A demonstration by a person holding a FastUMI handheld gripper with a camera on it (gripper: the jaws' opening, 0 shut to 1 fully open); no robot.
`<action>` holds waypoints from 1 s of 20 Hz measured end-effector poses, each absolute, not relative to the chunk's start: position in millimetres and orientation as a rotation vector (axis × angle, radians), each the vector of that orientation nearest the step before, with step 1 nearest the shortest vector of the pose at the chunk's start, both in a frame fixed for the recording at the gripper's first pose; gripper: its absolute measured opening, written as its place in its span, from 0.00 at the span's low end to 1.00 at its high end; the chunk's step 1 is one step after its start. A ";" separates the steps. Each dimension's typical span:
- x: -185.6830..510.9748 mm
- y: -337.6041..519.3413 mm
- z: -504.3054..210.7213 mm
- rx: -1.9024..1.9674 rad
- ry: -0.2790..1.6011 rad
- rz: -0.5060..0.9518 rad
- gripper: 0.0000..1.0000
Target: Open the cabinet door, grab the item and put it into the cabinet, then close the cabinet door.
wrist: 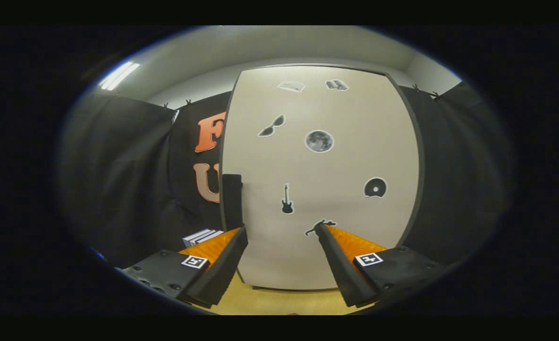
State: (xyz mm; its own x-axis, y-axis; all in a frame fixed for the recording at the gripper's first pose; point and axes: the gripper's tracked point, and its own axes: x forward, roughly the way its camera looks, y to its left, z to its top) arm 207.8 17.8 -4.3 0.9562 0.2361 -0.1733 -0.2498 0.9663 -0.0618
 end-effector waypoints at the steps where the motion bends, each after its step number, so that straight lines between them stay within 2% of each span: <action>1: 201.7 4.3 -2.1 -0.088 0.165 0.234 0.97; 12: 132.5 -144.0 15.8 -0.087 0.158 0.152 0.97; 20: 93.2 -214.8 15.8 -0.081 0.151 0.118 0.98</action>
State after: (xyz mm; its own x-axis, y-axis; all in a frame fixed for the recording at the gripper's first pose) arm 93.2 -214.8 15.8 0.9818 0.1108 -0.1544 -0.1230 0.9898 -0.0718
